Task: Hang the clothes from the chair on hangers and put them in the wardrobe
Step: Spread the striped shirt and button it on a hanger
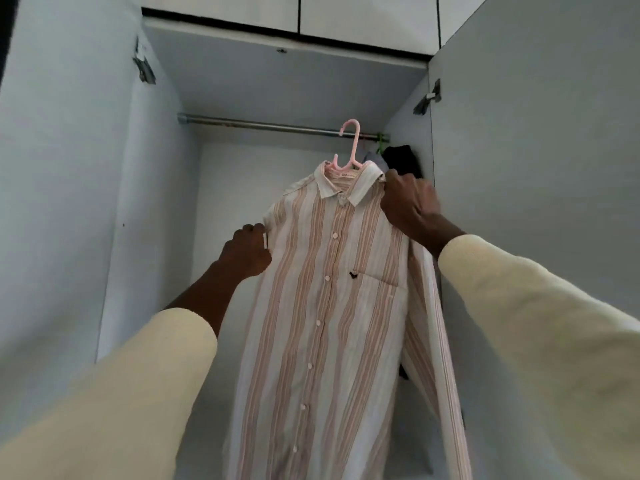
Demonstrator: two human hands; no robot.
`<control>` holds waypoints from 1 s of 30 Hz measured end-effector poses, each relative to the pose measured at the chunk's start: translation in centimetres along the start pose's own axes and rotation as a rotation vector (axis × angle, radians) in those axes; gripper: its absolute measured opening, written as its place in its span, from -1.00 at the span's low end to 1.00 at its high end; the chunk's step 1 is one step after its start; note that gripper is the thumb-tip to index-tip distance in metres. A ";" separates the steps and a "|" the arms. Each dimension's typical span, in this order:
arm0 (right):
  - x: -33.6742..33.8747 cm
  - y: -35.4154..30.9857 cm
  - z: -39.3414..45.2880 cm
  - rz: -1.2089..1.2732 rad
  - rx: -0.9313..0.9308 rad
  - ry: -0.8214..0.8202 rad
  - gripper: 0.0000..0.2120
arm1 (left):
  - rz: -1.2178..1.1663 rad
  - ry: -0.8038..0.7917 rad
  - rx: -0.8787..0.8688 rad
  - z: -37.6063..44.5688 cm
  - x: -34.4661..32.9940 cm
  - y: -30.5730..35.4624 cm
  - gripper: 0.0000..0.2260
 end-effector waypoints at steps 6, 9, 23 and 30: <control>-9.2 0.8 6.9 -0.166 0.094 -0.006 -0.70 | 0.071 0.071 -0.106 11.5 -4.1 0.8 -0.55; -12.4 2.7 10.2 -0.220 0.101 0.031 -0.72 | 0.097 0.082 -0.166 16.1 -6.7 2.7 -0.51; -21.7 12.1 25.6 -0.248 0.106 0.167 -0.73 | 0.189 0.278 -0.171 33.3 -13.4 7.7 -0.53; -26.3 13.2 30.5 -0.249 0.162 0.196 -0.69 | 0.158 0.359 -0.173 37.9 -15.3 9.6 -0.55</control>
Point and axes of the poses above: each hand's wrist, its own z-axis towards the middle knuckle, its own x-axis out of the back of the hand, y = z × x, the point moved 7 cm from there along z, towards the middle knuckle, and after that the axes turned 14 degrees about z, right-handed, at the moved point
